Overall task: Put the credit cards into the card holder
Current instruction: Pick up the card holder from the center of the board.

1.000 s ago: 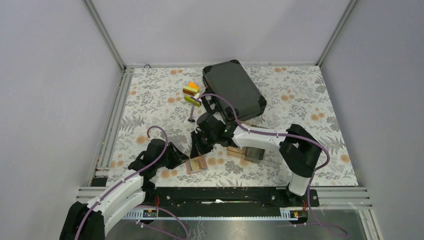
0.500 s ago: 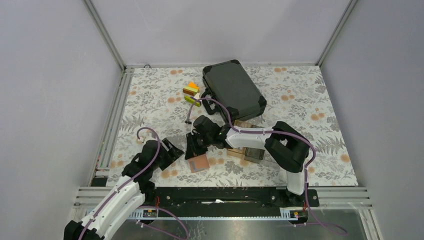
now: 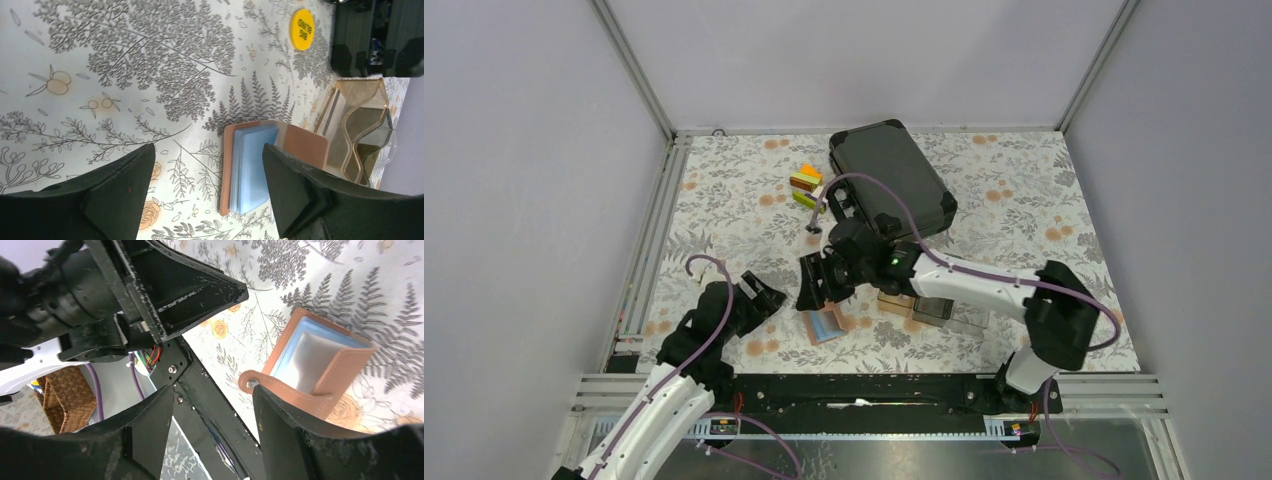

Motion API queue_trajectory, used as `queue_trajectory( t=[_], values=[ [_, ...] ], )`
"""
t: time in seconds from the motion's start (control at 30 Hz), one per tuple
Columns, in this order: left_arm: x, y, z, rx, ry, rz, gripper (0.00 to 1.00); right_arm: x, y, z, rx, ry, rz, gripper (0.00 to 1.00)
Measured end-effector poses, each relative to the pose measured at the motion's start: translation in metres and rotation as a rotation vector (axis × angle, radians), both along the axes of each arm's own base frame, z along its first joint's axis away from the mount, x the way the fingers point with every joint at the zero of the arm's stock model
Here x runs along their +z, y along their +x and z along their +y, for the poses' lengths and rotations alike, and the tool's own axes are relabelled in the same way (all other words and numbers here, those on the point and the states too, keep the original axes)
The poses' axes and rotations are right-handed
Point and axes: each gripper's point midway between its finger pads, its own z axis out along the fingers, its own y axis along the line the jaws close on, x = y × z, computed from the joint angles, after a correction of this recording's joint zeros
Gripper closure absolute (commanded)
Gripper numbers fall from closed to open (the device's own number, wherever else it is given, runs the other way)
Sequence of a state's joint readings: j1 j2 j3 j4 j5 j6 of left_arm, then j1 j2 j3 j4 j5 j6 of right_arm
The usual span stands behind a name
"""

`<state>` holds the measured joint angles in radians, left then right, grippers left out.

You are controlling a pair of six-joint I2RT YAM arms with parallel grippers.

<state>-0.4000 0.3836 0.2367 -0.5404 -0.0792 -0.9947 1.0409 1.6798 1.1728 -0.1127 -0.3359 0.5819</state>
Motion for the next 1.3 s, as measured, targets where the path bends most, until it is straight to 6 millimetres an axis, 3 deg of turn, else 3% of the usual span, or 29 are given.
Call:
queue_trajectory(
  t=[0.07,0.17,0.3,0.4,0.47,0.6,0.9,1.07,1.3],
  values=[
    [0.007,0.002,-0.002,-0.022,0.006,-0.013,0.16,0.019,0.006,-0.008,-0.029,0.015,-0.042,0.37],
    [0.012,0.003,-0.006,-0.056,0.016,-0.019,0.16,0.024,0.019,-0.022,-0.080,0.008,-0.068,0.42],
    [0.012,0.003,-0.009,-0.094,0.025,-0.022,0.16,-0.013,0.042,-0.058,-0.188,-0.093,-0.039,0.50],
    [0.013,0.001,-0.013,-0.122,0.017,-0.022,0.16,-0.041,0.047,-0.086,-0.250,-0.188,-0.007,0.60],
    [0.014,0.000,-0.016,-0.138,0.009,-0.027,0.16,-0.048,0.047,-0.093,-0.263,-0.217,-0.003,0.63],
    [0.016,-0.001,-0.022,-0.170,-0.012,-0.025,0.14,-0.055,0.047,-0.090,-0.246,-0.219,0.005,0.65],
    [0.024,-0.005,-0.042,-0.261,-0.092,-0.048,0.08,-0.096,0.022,-0.052,-0.112,-0.251,0.074,0.48],
    [0.010,-0.012,-0.048,-0.294,-0.117,-0.017,0.08,-0.098,0.015,-0.039,-0.083,-0.235,0.080,0.46],
    [-0.021,-0.019,-0.047,-0.309,-0.091,0.094,0.28,-0.105,0.014,-0.039,-0.100,-0.245,0.102,0.47]
  ],
)
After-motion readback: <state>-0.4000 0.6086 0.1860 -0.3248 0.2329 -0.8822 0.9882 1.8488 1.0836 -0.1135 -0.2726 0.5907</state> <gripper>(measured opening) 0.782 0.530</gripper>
